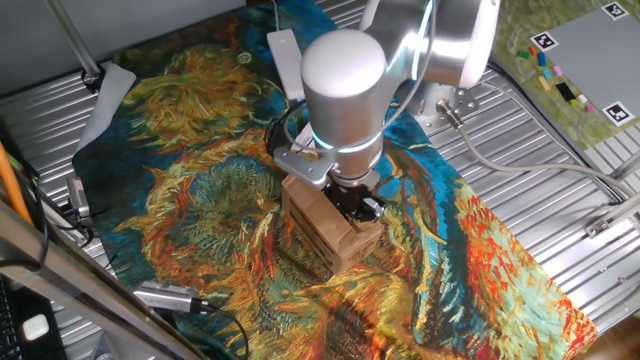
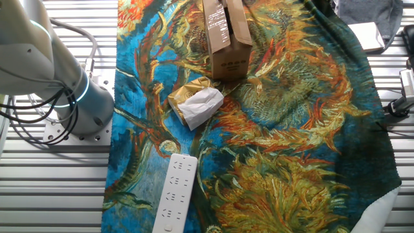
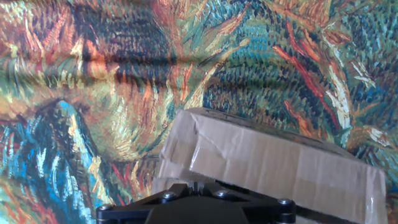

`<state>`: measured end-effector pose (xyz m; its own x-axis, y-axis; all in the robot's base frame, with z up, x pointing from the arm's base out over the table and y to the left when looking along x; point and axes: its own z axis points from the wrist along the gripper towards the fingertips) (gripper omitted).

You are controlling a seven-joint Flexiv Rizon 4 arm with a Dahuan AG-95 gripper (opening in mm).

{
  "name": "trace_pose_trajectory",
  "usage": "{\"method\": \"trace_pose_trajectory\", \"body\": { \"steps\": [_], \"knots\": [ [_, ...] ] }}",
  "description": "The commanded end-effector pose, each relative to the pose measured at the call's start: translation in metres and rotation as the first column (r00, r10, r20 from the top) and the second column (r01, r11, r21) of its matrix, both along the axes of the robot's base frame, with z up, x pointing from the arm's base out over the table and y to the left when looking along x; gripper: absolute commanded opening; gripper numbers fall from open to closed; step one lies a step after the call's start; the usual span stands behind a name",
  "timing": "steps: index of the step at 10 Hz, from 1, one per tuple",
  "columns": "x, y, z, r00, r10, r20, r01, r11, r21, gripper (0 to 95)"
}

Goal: Cover the box

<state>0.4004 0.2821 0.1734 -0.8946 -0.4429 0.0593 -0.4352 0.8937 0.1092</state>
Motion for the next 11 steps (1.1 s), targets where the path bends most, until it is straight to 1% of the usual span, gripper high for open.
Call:
{"method": "trace_pose_trajectory", "body": {
  "steps": [1, 2, 3, 4, 7, 11],
  "knots": [
    [0.008, -0.003, 0.010, 1.000, 0.017, 0.003, -0.017, 1.000, 0.005, 0.0],
    [0.013, -0.004, 0.014, 0.999, 0.036, 0.007, -0.036, 0.999, 0.006, 0.0],
    [0.013, -0.003, 0.015, 0.999, 0.046, 0.012, -0.046, 0.999, 0.006, 0.0],
    [0.014, -0.003, 0.015, 0.999, 0.050, 0.017, -0.050, 0.999, 0.005, 0.0],
    [0.022, 0.000, 0.010, 0.998, 0.060, 0.023, -0.060, 0.998, 0.009, 0.0],
    [0.021, 0.002, 0.007, 0.997, 0.069, 0.022, -0.070, 0.998, 0.011, 0.0]
  ]
}}
